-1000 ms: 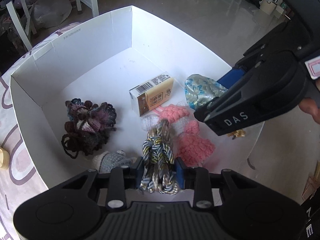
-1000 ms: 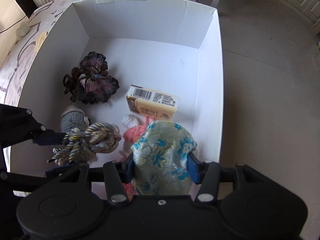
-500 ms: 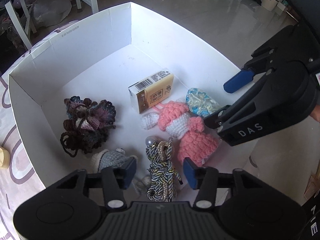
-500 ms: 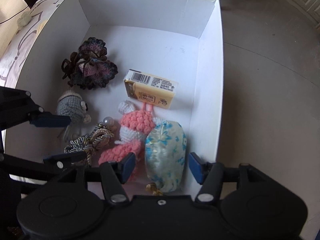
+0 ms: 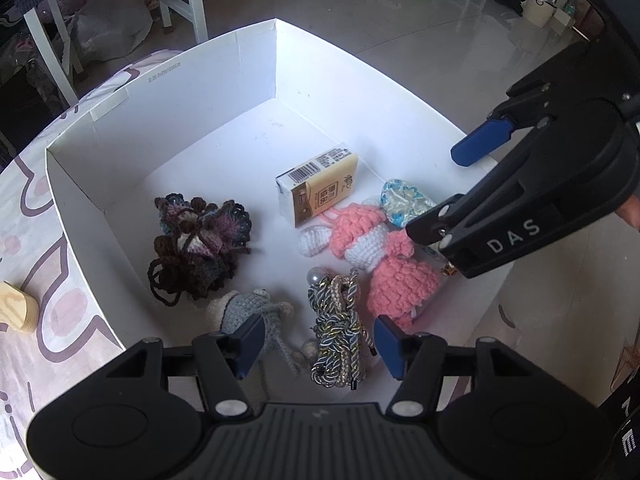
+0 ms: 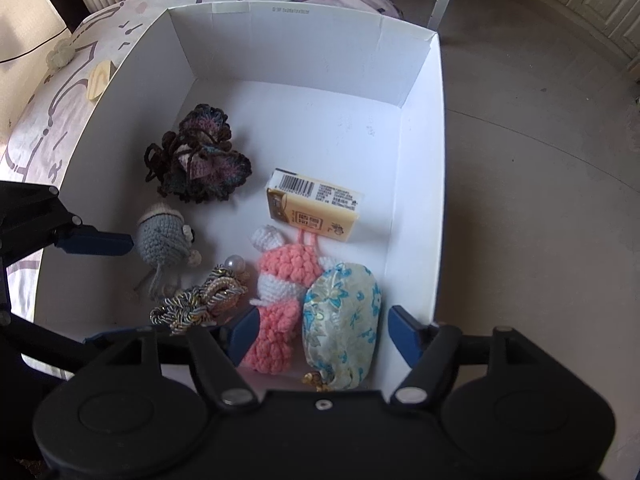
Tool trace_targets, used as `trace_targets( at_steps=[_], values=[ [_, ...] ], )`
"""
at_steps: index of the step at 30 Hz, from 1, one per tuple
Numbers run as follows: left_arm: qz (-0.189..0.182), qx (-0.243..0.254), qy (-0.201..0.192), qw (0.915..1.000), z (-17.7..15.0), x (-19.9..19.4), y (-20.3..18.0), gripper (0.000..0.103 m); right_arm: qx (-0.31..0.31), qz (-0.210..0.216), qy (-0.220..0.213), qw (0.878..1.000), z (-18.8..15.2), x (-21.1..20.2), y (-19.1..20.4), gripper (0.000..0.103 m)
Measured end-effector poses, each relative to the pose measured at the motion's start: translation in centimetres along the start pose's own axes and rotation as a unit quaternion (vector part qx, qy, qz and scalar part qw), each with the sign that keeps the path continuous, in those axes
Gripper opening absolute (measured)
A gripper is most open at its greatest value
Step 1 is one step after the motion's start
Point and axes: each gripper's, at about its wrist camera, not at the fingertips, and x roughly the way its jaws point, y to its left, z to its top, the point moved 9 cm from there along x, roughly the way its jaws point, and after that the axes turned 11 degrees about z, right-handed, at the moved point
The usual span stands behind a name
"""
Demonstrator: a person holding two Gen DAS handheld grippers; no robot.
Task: Organize objects
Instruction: 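Lower both items into the box and open both tools, then withdraw both tools from the box back over the bed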
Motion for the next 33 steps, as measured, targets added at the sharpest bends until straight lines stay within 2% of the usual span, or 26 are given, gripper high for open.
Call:
trace_targets(
  at_steps=[11,15,23,33],
  values=[
    [0.008,-0.043,-0.027,0.9987,0.7,-2.1,2.8,0.067,-0.004,0.004,-0.050,0.999,1.3,-2.9,1.7,0.075],
    [0.014,-0.062,-0.045,0.9970,1.1,-3.3,4.0,0.068,0.003,-0.001,-0.073,0.997,1.5,-4.0,1.9,0.081],
    [0.022,-0.081,-0.071,0.9940,1.1,-5.4,5.7,0.077,0.040,-0.005,-0.116,0.992,0.9,-6.2,1.7,0.081],
    [0.040,-0.104,-0.097,0.9890,0.1,-7.7,7.8,0.089,0.068,-0.021,-0.149,0.986,0.4,-7.9,1.8,0.090]
  ],
)
